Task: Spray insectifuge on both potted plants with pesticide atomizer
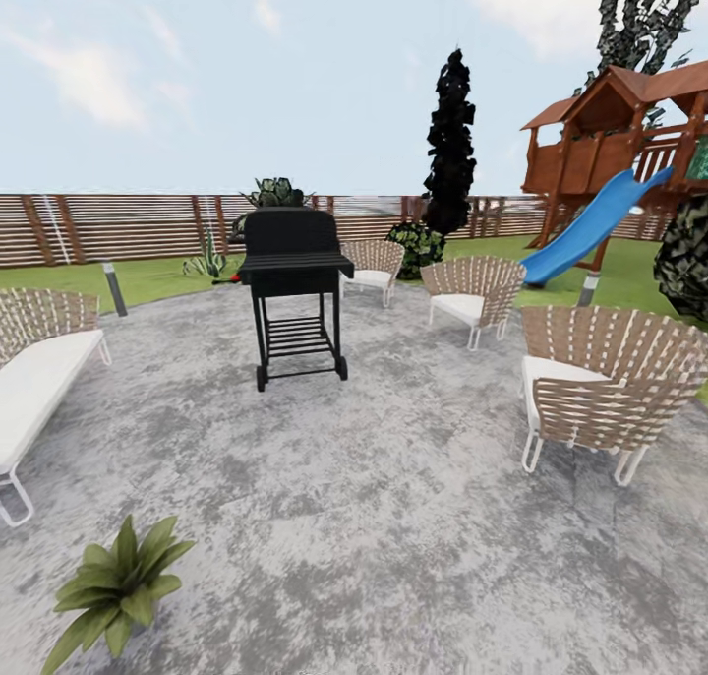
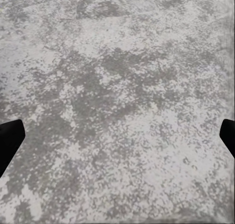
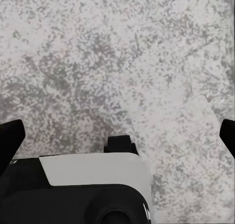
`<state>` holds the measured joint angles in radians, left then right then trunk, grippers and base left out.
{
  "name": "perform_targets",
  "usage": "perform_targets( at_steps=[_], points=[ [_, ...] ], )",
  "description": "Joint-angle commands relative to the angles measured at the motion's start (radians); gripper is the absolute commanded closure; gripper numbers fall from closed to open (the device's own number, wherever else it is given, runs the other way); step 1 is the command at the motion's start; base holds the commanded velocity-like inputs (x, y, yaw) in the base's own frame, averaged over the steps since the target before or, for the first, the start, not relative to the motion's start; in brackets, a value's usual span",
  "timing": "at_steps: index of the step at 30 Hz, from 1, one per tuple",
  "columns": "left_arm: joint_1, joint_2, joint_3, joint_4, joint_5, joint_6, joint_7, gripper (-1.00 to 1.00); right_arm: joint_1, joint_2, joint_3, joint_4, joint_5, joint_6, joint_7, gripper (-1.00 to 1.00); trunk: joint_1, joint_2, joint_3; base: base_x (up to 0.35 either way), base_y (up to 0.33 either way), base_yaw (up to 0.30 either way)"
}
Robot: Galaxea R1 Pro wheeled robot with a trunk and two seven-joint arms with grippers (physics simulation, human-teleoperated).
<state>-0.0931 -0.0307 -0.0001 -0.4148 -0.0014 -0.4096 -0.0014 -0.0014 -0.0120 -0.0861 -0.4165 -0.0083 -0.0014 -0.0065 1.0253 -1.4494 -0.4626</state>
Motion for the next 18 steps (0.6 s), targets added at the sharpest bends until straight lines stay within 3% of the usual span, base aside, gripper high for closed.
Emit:
perform_targets(
  at_steps=[1, 18],
  points=[
    [0.0, 0.0, 0.0, 0.001, 0.0, -0.003, 0.0, -1.0, 0.0, 0.001, -0.001, -0.001, -0.001, 0.0, 0.0, -1.0, 0.0, -0.001, -0.001, -0.229, 0.126, -0.272],
    [0.0, 0.0, 0.0, 0.001, 0.0, -0.003, 0.0, -1.0, 0.0, 0.001, -0.002, -0.001, -0.001, 0.0, 0.0, -1.0, 0.0, -0.001, -0.001, -0.273, 0.166, -0.272]
  ],
)
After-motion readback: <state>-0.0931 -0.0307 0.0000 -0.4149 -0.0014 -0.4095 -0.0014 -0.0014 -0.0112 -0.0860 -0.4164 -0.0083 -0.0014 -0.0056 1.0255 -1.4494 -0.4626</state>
